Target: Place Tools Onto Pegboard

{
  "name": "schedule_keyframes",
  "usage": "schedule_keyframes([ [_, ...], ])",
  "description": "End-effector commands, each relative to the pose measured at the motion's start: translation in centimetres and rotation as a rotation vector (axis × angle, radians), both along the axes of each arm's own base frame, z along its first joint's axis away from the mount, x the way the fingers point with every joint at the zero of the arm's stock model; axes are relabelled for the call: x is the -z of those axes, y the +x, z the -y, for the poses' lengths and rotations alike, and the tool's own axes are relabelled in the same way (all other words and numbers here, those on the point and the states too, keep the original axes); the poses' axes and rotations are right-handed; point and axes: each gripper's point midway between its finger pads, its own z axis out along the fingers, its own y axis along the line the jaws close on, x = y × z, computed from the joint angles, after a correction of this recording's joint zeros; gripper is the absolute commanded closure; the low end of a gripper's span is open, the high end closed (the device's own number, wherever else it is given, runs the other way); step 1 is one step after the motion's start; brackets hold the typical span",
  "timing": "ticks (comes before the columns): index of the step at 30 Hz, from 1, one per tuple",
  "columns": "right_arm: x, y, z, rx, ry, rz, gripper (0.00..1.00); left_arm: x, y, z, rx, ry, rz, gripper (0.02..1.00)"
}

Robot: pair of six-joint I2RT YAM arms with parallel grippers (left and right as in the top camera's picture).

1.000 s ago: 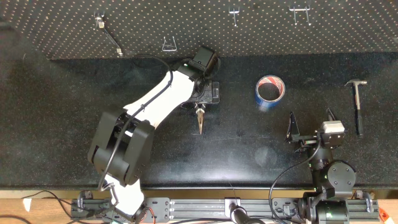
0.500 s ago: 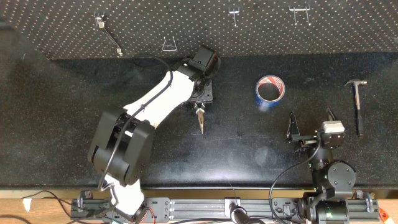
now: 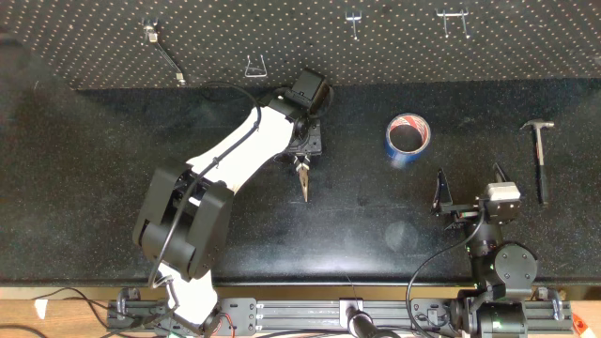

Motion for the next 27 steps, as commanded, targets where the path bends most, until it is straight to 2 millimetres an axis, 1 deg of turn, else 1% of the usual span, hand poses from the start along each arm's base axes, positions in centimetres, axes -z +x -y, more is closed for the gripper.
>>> schedule_keyframes([
  [1, 0.1, 0.0, 0.1, 0.004, 0.011, -0.001, 0.025, 0.8, -0.5, 0.0, -0.002, 0.009, -0.034, 0.698],
  [3, 0.1, 0.0, 0.1, 0.004, 0.011, -0.001, 0.025, 0.8, -0.5, 0.0, -0.002, 0.009, -0.033, 0.796],
  [4, 0.1, 0.0, 0.1, 0.004, 0.011, -0.001, 0.025, 0.8, -0.5, 0.0, -0.002, 0.009, -0.033, 0.877],
  [5, 0.1, 0.0, 0.1, 0.004, 0.011, -0.001, 0.025, 0.8, -0.5, 0.0, -0.002, 0.009, -0.033, 0.989],
  [10, 0.1, 0.0, 0.1, 0.004, 0.011, -0.001, 0.025, 0.7, 0.2, 0.3, -0.003, -0.003, -0.006, 0.991],
  [13, 0.1, 0.0, 0.1, 0.004, 0.011, -0.001, 0.025, 0.3, -0.3, 0.2, 0.003, -0.002, -0.026, 0.993],
  [16, 0.1, 0.0, 0.1, 0.004, 0.011, -0.001, 0.025, -3.2, -0.2, 0.2, 0.141, 0.011, 0.01, 0.991],
  [18, 0.1, 0.0, 0.1, 0.004, 0.011, -0.001, 0.025, -6.1, -0.1, -0.4, 0.148, 0.026, 0.068, 0.991],
  [19, 0.1, 0.0, 0.1, 0.004, 0.011, -0.001, 0.025, -8.0, -0.4, -0.9, 0.147, 0.025, 0.1, 0.991],
  [20, 0.1, 0.0, 0.1, 0.004, 0.011, -0.001, 0.027, -9.3, -0.7, -1.4, 0.142, 0.038, 0.123, 0.991],
  [21, 0.1, 0.0, 0.1, 0.004, 0.011, -0.001, 0.025, -11.1, -1.1, -2.5, 0.132, 0.07, 0.159, 0.991],
  [23, 0.1, 0.0, 0.1, 0.004, 0.011, -0.001, 0.025, -13.4, -1.9, -3.9, 0.137, 0.111, 0.199, 0.991],
  [25, 0.1, 0.0, 0.1, 0.004, 0.011, -0.001, 0.027, -15.3, -3.3, -4.6, 0.153, 0.109, 0.214, 0.993],
  [27, 0.1, 0.0, 0.1, 0.004, 0.011, -0.001, 0.027, -17.7, -5.1, -5.8, 0.148, 0.106, 0.24, 0.991],
])
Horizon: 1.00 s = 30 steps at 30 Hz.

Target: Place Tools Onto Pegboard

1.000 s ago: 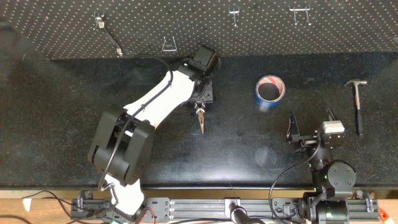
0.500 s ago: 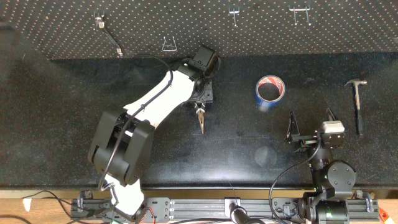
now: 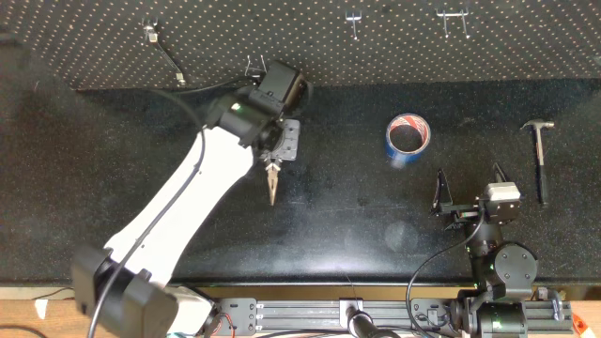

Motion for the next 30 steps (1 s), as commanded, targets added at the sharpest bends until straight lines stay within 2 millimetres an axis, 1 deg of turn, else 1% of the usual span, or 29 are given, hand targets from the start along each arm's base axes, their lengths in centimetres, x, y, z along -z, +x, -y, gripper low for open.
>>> schedule_keyframes([
  [1, 0.1, 0.0, 0.1, 0.004, 0.011, -0.001, 0.025, -6.1, -1.9, -2.2, 0.008, 0.007, 0.135, 0.989],
  [3, 0.1, 0.0, 0.1, 0.004, 0.011, -0.001, 0.025, -7.4, -2.6, -2.7, 0.007, -0.005, 0.181, 0.989],
  [5, 0.1, 0.0, 0.1, 0.004, 0.011, -0.001, 0.025, -7.3, -2.2, -2.6, 0.044, -0.001, 0.218, 0.989],
  [7, 0.1, 0.0, 0.1, 0.004, 0.011, -0.001, 0.025, -7.0, 0.3, -2.3, 0.02, 0.012, 0.337, 0.989],
  [10, 0.1, 0.0, 0.1, 0.004, 0.011, -0.001, 0.027, -7.9, 4.4, -1.6, -0.042, -0.015, 0.544, 0.989],
  [12, 0.1, 0.0, 0.1, 0.004, 0.011, -0.001, 0.027, -8.0, 7.0, -1.3, -0.059, 0.011, 0.639, 0.991],
  [14, 0.1, 0.0, 0.1, 0.004, 0.011, -0.001, 0.027, -7.8, 8.9, -1.3, -0.084, 0.048, 0.692, 0.991],
  [15, 0.1, 0.0, 0.1, 0.004, 0.011, -0.001, 0.025, -8.3, 9.8, -1.4, -0.111, 0.054, 0.736, 0.993],
  [18, 0.1, 0.0, 0.1, 0.004, 0.011, -0.001, 0.025, -10.2, 10.6, -2.2, -0.145, 0.102, 0.821, 0.993],
  [21, 0.1, 0.0, 0.1, 0.005, 0.011, -0.001, 0.025, -12.6, 11.7, -2.0, -0.108, 0.129, 0.918, 0.993],
  [22, 0.1, 0.0, 0.1, 0.004, 0.011, -0.001, 0.025, -12.9, 11.8, -2.3, -0.125, 0.136, 0.933, 0.991],
  [23, 0.1, 0.0, 0.1, 0.004, 0.011, -0.001, 0.025, -13.0, 11.9, -2.6, -0.132, 0.14, 0.934, 0.991],
  [26, 0.1, 0.0, 0.1, 0.004, 0.011, -0.001, 0.025, -12.9, 12.7, -5.4, -0.182, 0.151, 0.928, 0.993],
  [28, 0.1, 0.0, 0.1, 0.004, 0.011, -0.001, 0.027, -12.6, 13.3, -6.0, -0.168, 0.114, 0.914, 0.991],
  [30, 0.1, 0.0, 0.1, 0.004, 0.011, -0.001, 0.025, -12.9, 13.9, -6.4, -0.17, 0.087, 0.932, 0.989],
])
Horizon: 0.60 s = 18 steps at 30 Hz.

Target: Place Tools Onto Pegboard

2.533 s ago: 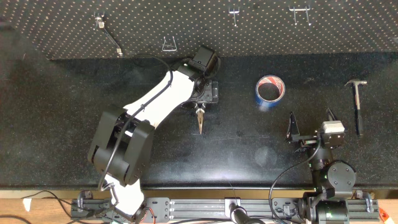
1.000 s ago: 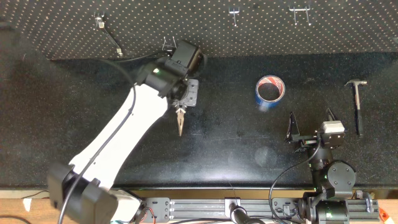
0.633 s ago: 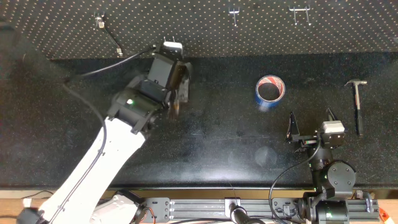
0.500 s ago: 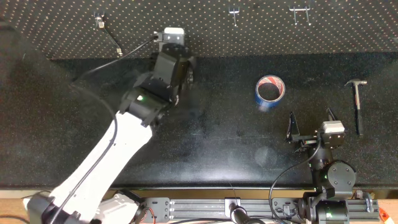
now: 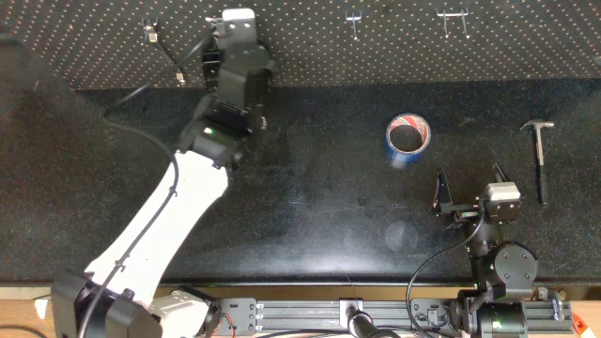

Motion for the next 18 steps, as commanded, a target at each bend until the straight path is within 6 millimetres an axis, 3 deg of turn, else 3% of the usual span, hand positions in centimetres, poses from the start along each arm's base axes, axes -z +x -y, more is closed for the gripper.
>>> schedule_keyframes([
  [1, 0.1, 0.0, 0.1, 0.004, 0.011, -0.001, 0.027, -1.2, 1.3, -0.5, 0.035, -0.036, 0.049, 0.989],
  [4, 0.1, 0.0, 0.1, 0.004, 0.011, -0.001, 0.025, -0.1, 2.4, 0.7, 0.088, -0.031, 0.043, 0.989],
  [9, 0.1, 0.0, 0.1, 0.004, 0.011, -0.001, 0.025, -0.6, 3.5, 1.8, 0.121, -0.061, 0.097, 0.991],
  [18, 0.1, 0.0, 0.1, 0.004, 0.011, -0.001, 0.025, 3.3, 5.5, 2.4, 0.118, -0.048, 0.056, 0.989],
])
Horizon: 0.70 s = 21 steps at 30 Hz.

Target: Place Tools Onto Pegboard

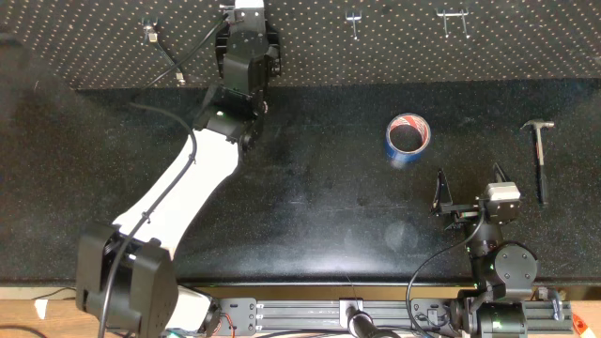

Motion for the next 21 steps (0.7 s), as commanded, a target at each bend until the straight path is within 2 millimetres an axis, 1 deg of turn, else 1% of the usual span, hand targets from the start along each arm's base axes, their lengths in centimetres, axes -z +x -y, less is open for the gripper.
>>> schedule_keyframes([
  [1, 0.1, 0.0, 0.1, 0.004, 0.011, -0.001, 0.025, 0.6, 0.9, 0.3, 0.006, 0.007, 0.01, 0.991],
  [4, 0.1, 0.0, 0.1, 0.004, 0.011, -0.001, 0.025, 1.0, 1.0, 0.4, 0.006, 0.01, 0.002, 0.989],
  [7, 0.1, 0.0, 0.1, 0.004, 0.011, -0.001, 0.027, 1.9, 1.0, 0.3, 0.005, 0.02, -0.024, 0.991],
  [9, 0.1, 0.0, 0.1, 0.004, 0.011, -0.001, 0.025, 2.1, 0.9, -0.1, -0.018, 0.033, -0.032, 0.989],
  [13, 0.1, 0.0, 0.1, 0.004, 0.011, -0.001, 0.025, 3.1, 0.5, -0.5, -0.026, 0.045, -0.072, 0.991],
  [16, 0.1, 0.0, 0.1, 0.004, 0.011, -0.001, 0.025, 3.9, 0.2, -1.2, -0.04, 0.049, -0.109, 0.989],
  [21, 0.1, 0.0, 0.1, 0.004, 0.011, -0.001, 0.025, 4.3, 0.1, -1.2, -0.041, 0.055, -0.125, 0.989],
])
